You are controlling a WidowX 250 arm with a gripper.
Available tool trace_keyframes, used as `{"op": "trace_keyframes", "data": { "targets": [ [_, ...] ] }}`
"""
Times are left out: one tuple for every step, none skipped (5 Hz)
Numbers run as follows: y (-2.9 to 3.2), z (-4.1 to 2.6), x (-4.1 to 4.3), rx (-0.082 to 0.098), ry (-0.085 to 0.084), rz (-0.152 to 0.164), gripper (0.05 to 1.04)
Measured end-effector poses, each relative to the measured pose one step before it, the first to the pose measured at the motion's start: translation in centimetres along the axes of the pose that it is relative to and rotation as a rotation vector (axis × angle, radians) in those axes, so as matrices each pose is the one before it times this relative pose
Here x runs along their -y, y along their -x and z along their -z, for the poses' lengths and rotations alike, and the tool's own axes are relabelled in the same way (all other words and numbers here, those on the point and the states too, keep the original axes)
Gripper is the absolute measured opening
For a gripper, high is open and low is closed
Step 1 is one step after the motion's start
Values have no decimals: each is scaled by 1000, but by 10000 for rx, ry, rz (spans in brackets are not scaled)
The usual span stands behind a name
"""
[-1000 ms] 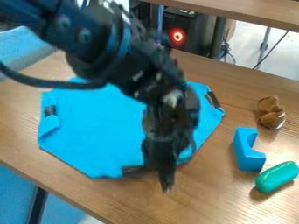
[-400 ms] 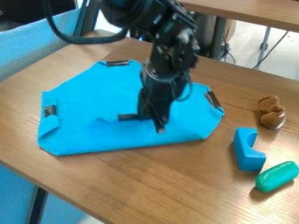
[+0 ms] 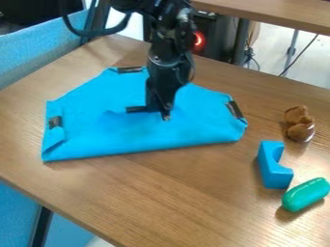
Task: Fold the cloth from bottom right to top left
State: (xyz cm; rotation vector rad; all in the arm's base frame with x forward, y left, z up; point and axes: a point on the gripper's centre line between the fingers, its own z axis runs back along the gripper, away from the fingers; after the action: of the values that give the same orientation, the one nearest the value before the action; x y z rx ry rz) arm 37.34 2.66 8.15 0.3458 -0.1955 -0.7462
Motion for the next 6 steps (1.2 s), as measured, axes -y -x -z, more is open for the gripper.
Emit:
{"op": "trace_keyframes", "data": {
  "targets": [
    [-138,1034,-1992,454,123,96,51],
    [-428,132,-1825,311,-303,71,51],
    [-457,392,-1614,102,-23,-117,51],
    [-189,628,-1783,-44,96,-321,51],
    [-647,520,-1735,-12,140,-280,51],
    [-552,944,-1752,-162,81,-250,51]
  ]
}}
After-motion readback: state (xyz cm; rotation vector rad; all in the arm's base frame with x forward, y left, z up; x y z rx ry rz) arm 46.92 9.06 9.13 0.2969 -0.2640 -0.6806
